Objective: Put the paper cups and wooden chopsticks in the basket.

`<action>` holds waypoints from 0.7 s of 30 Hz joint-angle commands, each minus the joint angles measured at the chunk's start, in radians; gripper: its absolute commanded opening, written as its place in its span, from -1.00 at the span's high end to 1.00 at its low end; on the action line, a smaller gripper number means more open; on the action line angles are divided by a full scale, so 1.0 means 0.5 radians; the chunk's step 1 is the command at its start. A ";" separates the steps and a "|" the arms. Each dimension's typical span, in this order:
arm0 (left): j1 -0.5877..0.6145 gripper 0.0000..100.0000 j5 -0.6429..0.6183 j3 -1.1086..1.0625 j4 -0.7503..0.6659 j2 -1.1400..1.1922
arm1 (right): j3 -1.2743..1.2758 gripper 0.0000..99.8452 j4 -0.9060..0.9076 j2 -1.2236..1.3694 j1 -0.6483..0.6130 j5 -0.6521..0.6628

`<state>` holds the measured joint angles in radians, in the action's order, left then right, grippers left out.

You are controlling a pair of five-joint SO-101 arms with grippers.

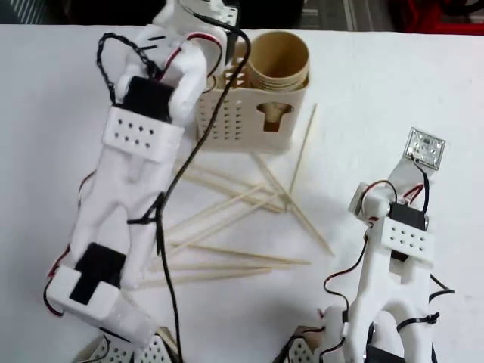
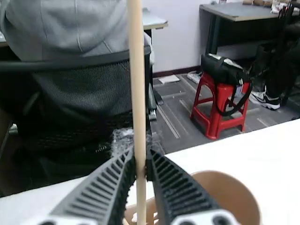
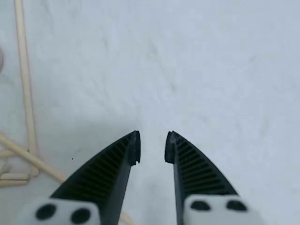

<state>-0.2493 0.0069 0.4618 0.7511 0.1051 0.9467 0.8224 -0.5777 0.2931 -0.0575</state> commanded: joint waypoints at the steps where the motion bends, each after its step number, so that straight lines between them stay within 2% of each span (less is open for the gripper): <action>1: 0.020 0.77 -0.012 0.018 0.015 0.014 | -0.009 0.80 -0.026 -0.048 0.014 0.021; 4: 0.023 0.62 -0.021 0.031 0.163 0.008 | -0.009 0.80 -0.026 -0.048 0.014 0.025; 9: 0.026 0.61 -0.009 0.083 0.448 -0.084 | -0.009 0.80 -0.026 -0.048 0.011 0.025; 17: 0.057 0.62 -0.006 0.092 1.059 -0.465 | -0.009 0.80 -0.026 -0.051 0.005 0.034; 21: 0.060 0.62 0.025 0.092 1.326 -0.674 | -0.015 0.80 -0.014 -0.063 0.005 0.227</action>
<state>-0.2309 0.0069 0.4634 1.3341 -0.1220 0.9467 0.8224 -0.5777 0.2931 -0.0054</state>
